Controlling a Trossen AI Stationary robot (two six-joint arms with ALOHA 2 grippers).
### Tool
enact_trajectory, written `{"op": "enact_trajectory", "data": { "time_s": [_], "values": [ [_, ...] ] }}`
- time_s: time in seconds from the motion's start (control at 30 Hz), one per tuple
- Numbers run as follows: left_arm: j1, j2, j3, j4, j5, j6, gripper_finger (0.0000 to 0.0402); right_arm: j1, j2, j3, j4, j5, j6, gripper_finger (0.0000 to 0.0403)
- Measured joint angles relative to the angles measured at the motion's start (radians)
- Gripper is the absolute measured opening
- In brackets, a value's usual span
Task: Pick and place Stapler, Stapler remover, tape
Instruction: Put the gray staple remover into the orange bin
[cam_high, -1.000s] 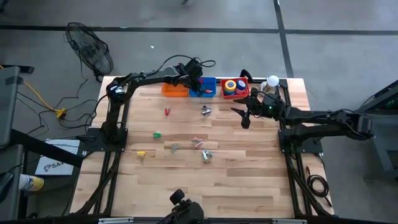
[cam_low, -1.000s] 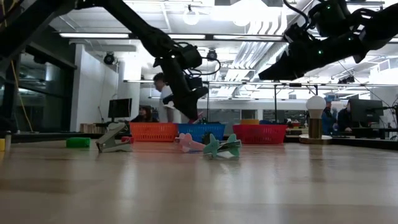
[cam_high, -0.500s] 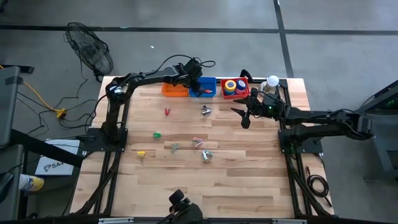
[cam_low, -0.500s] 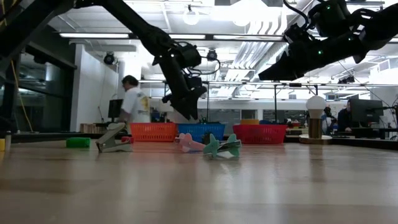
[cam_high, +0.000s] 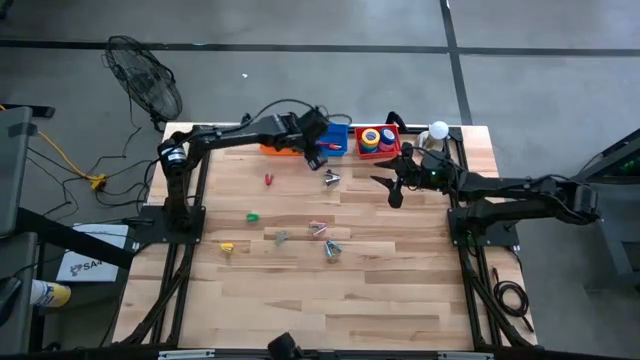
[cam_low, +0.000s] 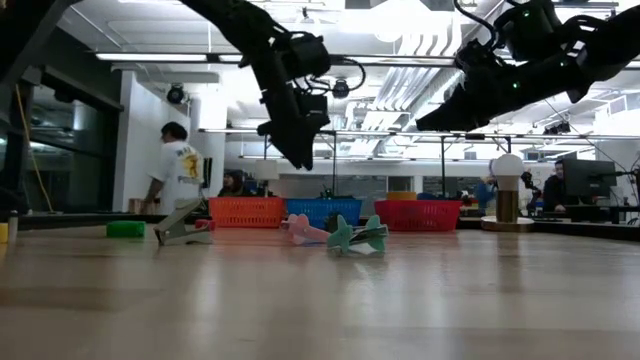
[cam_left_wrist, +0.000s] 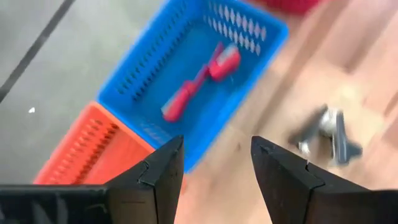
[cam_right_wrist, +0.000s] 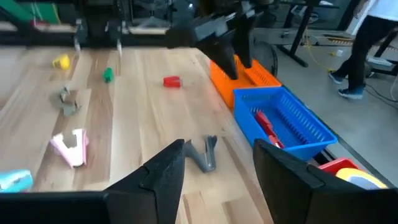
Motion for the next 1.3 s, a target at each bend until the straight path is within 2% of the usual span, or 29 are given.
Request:
{"op": "enact_trajectory", "data": {
  "time_s": [0.17,0.33,0.5,0.6,0.7,0.83,1.03,1.3],
  "values": [
    [-0.037,-0.010,-0.085,0.002,-0.042,-0.051,0.0181,0.000,0.082,0.000,-0.005,-0.001,-0.022,0.0181],
    [-0.070,-0.124,-0.250,0.109,-0.097,-0.133,0.0182,0.000,0.216,-0.002,0.081,0.001,-0.040,0.0181],
    [-0.110,-0.332,-0.517,0.351,-0.108,-0.210,0.0182,0.004,0.344,0.003,0.239,-0.009,-0.061,0.0181],
    [-0.136,-0.464,-0.691,0.537,-0.080,-0.229,0.0182,0.010,0.413,0.046,0.258,-0.011,-0.062,0.0181],
    [-0.152,-0.581,-0.833,0.696,-0.048,-0.218,0.0182,0.018,0.485,0.127,0.199,-0.037,-0.065,0.0183],
    [-0.149,-0.706,-0.942,0.810,0.013,-0.194,0.0182,0.023,0.584,0.281,0.023,-0.050,-0.072,0.0198],
    [-0.173,-0.810,-1.001,0.833,0.043,-0.183,0.0182,0.016,0.729,0.498,-0.244,0.037,-0.151,0.0242],
    [-0.237,-0.818,-1.023,0.825,0.043,-0.157,0.0182,0.011,0.854,0.664,-0.355,0.055,-0.240,0.0292]
  ]
}}
